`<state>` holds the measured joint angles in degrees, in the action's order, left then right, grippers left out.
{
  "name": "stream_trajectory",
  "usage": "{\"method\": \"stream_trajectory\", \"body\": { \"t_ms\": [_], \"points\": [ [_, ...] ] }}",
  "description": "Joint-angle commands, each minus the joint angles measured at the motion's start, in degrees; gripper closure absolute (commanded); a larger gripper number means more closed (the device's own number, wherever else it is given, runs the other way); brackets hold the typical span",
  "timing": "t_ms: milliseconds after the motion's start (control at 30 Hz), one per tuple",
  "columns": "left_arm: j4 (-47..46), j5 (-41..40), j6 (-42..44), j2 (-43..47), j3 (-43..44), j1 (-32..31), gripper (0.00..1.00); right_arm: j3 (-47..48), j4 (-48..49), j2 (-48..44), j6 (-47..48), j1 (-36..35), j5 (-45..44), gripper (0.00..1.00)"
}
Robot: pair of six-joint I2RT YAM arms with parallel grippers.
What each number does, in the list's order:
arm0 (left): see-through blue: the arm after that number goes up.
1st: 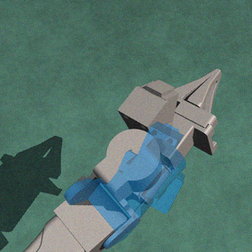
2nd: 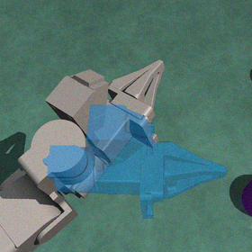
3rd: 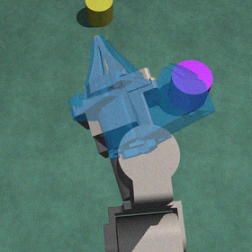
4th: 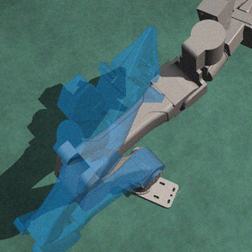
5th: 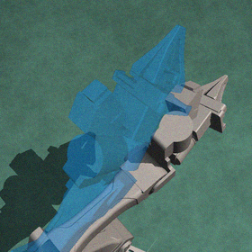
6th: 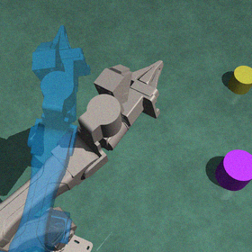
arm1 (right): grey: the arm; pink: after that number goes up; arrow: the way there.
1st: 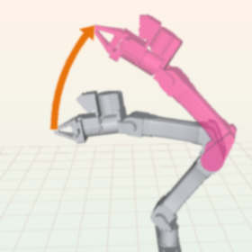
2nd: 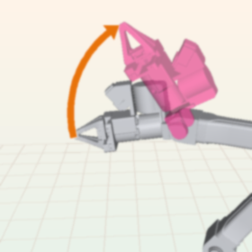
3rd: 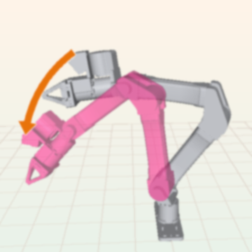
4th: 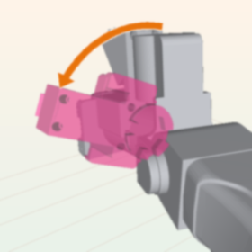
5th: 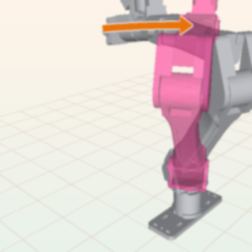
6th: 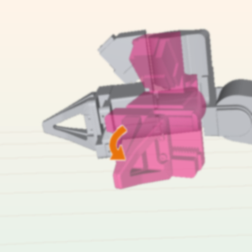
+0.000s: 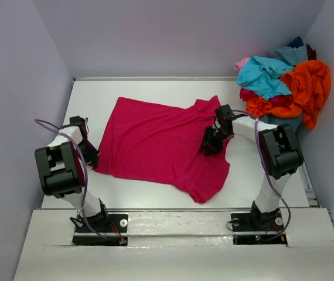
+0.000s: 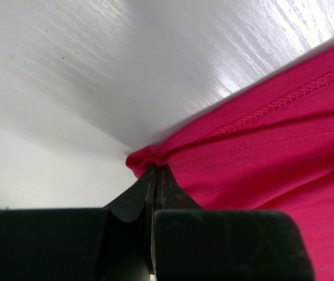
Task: Fold and stack the t-shirts
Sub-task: Flatten the tshirt out
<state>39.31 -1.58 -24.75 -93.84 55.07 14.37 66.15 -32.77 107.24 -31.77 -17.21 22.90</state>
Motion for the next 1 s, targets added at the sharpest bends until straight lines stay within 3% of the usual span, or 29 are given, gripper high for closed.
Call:
{"method": "stream_trajectory", "body": {
  "t_ms": [0, 967],
  "points": [
    [2.7, -0.53, -1.0, 4.1, -0.75, 0.39, 0.94, -3.92, -1.24, 4.73, 1.97, -0.81, -6.9, 0.52],
    [5.69, 2.38, -2.23, 10.17, -3.57, 1.53, 0.94, -3.83, -1.5, 4.64, 2.77, -0.81, -7.16, 0.52]
  ]
}}
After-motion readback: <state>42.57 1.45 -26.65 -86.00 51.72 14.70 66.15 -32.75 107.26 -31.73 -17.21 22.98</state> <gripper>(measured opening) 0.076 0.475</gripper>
